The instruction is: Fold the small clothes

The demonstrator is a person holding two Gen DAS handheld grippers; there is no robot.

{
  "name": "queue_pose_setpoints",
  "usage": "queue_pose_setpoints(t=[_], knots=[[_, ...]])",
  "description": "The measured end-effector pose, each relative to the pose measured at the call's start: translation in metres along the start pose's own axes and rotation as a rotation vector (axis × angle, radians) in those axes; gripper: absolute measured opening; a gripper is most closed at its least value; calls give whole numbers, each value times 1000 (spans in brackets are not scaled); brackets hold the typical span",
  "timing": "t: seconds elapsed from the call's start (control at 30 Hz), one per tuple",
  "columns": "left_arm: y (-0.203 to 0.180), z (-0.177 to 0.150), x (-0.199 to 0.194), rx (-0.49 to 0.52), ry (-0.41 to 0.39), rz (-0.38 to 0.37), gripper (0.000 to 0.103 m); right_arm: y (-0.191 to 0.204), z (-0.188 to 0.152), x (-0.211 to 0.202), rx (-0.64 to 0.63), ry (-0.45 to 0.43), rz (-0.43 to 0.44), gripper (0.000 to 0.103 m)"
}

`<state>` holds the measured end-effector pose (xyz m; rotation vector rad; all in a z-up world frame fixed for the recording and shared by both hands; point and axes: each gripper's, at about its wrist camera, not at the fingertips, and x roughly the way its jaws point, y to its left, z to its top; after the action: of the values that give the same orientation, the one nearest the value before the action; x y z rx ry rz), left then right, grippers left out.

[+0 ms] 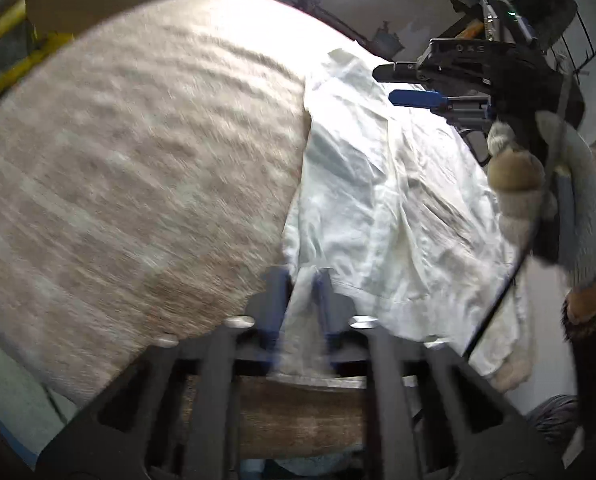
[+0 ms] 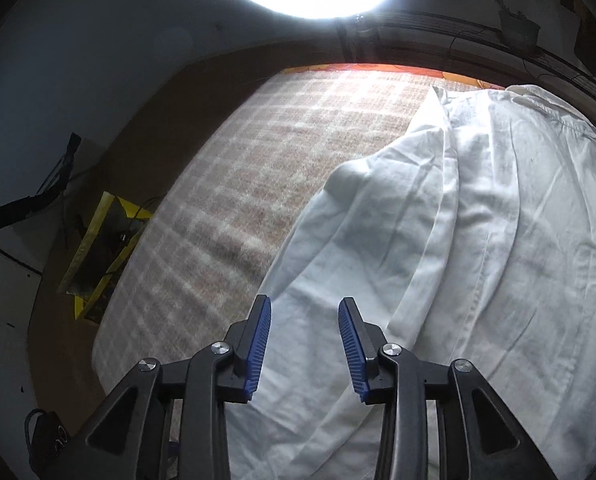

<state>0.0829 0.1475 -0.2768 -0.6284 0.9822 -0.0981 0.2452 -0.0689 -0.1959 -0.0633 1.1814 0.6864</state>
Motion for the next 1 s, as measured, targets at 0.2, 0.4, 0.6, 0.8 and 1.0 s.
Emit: queue_pose_setpoints(t=[0.2, 0.4, 0.6, 0.8, 1.0], knots=[[-10, -6, -13, 2, -51, -72, 6, 33, -27, 22, -41, 102, -31, 48], [-39, -14, -22, 103, -87, -66, 5, 56, -42, 48, -92, 177, -101, 56], [-59, -18, -22, 167, -95, -58, 5, 72, -42, 62, -160, 151, -183, 67], [-73, -20, -19, 197, -92, -39, 4, 70, -40, 60, -192, 118, -266, 23], [-99, -27, -18, 256, -101, -23, 4, 29, -44, 37, -78, 55, -128, 0]])
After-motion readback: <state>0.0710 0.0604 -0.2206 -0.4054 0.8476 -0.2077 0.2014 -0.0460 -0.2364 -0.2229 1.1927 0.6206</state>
